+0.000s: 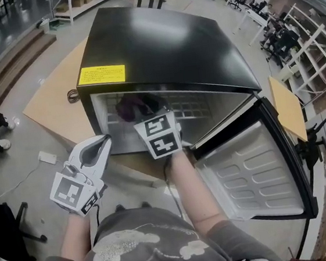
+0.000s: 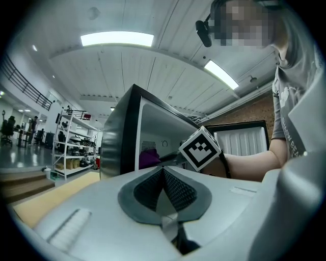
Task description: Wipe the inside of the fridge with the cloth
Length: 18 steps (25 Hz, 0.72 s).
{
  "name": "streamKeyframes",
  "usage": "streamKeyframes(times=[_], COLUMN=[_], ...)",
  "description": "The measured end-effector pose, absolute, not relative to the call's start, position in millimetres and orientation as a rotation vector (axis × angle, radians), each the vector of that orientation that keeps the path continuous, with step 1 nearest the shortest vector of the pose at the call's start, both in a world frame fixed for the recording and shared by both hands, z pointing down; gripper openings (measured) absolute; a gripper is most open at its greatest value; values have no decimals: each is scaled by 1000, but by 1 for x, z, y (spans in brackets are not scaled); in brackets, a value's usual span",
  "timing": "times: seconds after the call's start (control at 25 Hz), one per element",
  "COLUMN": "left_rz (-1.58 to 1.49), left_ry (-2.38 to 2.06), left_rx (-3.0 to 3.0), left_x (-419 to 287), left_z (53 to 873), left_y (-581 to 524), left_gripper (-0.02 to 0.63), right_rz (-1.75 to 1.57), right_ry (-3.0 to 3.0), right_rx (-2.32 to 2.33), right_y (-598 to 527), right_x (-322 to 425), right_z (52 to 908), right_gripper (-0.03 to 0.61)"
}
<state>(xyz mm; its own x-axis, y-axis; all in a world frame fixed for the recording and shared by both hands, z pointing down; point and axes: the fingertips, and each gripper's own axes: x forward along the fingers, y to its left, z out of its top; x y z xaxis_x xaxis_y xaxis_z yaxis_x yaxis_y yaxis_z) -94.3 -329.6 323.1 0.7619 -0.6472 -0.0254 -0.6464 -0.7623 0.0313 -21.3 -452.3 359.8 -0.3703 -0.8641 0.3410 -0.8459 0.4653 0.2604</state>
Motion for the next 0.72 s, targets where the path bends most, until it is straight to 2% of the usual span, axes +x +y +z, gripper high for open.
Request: streamKeyframes(times=[0.56,0.72], left_rz=[-136,-143], left_ry=[-1095,-1060], left_rx=[2976,2983], left_x=[-43,-23], left_z=[310,307], left_y=[-335,-339], left_gripper=[15,17], right_rz=[-78,-158], right_ry=[-1927,-1944], right_rx=[1960,2118], right_y=[-422,-412], right_x=[132,153], right_z=[361,339], right_gripper=[41,41])
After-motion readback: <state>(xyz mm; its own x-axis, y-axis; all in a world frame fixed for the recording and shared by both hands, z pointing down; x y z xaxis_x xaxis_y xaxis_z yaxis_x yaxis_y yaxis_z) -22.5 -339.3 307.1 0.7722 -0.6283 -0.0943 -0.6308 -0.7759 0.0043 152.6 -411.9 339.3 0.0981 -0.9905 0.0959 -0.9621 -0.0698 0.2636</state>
